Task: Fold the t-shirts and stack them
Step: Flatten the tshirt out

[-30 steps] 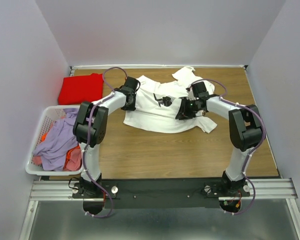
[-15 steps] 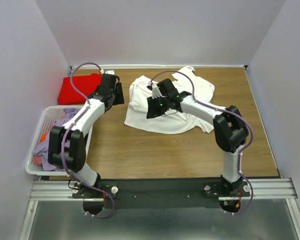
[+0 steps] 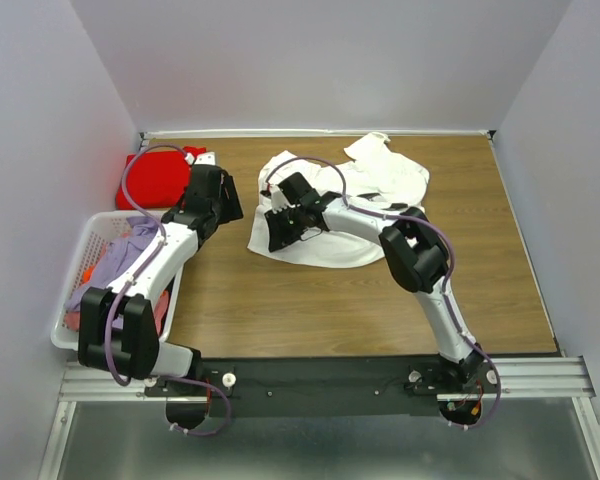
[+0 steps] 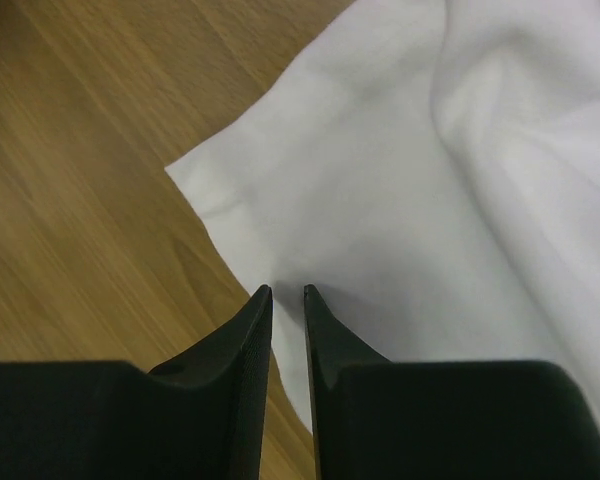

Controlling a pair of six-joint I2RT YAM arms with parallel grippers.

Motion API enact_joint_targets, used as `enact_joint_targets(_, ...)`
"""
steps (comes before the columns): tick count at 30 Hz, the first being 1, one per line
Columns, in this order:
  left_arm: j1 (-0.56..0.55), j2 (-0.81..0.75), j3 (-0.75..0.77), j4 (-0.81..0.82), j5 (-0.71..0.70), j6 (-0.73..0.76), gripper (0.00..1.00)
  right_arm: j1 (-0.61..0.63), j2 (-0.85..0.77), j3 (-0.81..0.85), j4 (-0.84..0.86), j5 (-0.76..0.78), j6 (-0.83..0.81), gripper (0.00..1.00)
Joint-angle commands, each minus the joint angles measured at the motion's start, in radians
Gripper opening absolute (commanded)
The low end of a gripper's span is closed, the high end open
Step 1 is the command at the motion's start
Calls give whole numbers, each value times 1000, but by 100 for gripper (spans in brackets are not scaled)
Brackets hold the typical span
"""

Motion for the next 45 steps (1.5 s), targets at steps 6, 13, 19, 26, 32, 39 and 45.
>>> enact_joint_targets(6,6,-106,-126,33,105,-66,73,31,-21,-73,-19,-10,4,25)
enact_joint_targets(13,-14,-186,-270,49,245,-144,77,36,-225,-170,-23,149,39,29)
enact_joint_targets(19,-138,-174,-310,-5,198,-278,77,7,-438,-298,-80,374,54,50)
enact_joint_targets(26,-229,-96,-299,-45,73,-423,61,-88,-691,-531,-154,612,136,72)
enact_joint_targets(32,-229,-39,-278,-48,-29,-473,60,-127,-876,-686,-164,723,159,90)
enact_joint_targets(39,-227,91,-220,-19,-46,-459,56,-141,-986,-752,-198,783,137,94)
enact_joint_targets(45,-227,176,-166,-17,-65,-448,49,-144,-1008,-754,-206,783,128,94)
